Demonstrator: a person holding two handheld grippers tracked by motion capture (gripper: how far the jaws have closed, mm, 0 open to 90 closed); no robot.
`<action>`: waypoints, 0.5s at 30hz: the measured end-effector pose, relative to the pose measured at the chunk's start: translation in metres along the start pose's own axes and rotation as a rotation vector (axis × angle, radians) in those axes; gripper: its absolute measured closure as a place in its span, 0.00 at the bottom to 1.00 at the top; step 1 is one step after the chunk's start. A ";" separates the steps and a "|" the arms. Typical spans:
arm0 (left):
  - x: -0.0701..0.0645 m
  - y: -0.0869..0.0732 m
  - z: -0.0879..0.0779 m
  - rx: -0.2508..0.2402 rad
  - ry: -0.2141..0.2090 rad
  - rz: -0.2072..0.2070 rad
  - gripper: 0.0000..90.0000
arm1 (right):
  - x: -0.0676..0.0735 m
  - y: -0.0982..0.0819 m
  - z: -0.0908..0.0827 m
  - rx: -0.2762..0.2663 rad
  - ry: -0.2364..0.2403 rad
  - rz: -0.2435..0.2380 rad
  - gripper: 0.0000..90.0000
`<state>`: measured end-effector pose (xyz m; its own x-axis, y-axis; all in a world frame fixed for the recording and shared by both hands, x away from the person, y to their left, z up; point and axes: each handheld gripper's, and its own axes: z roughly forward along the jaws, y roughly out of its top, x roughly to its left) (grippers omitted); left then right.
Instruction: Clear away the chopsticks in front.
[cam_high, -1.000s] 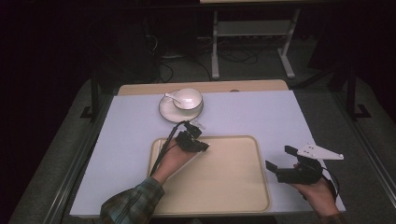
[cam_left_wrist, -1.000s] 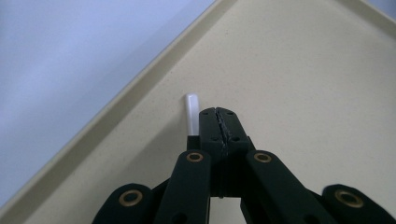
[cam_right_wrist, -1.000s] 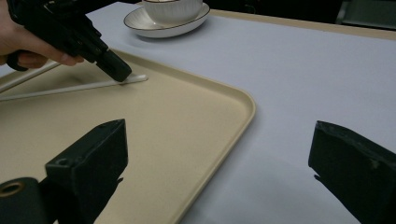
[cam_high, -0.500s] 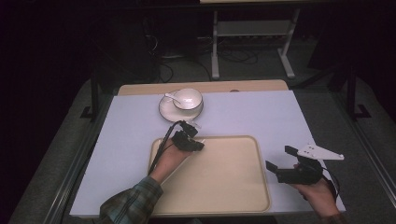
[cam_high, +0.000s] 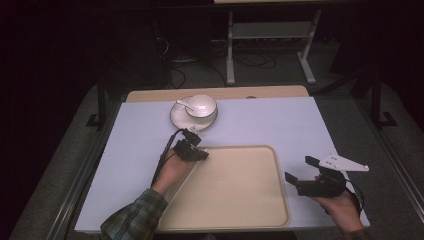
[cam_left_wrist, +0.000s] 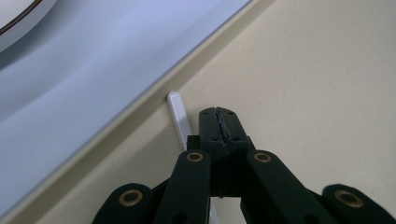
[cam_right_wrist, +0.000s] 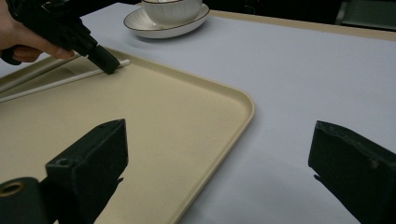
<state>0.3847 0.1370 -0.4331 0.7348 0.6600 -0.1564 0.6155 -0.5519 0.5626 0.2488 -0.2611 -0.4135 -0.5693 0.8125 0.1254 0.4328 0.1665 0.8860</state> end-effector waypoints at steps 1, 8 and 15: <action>0.001 -0.002 -0.001 -0.001 0.002 -0.004 1.00 | 0.000 0.000 0.000 0.000 0.000 0.001 0.05; 0.009 -0.012 -0.011 0.007 0.019 -0.021 1.00 | 0.000 0.000 0.000 -0.001 -0.002 0.001 0.05; 0.017 -0.025 -0.023 0.004 0.032 -0.045 1.00 | 0.000 0.000 0.000 -0.001 -0.001 0.001 0.05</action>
<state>0.3753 0.1742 -0.4308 0.6971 0.7001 -0.1550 0.6485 -0.5233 0.5528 0.2487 -0.2610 -0.4134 -0.5681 0.8133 0.1258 0.4330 0.1654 0.8861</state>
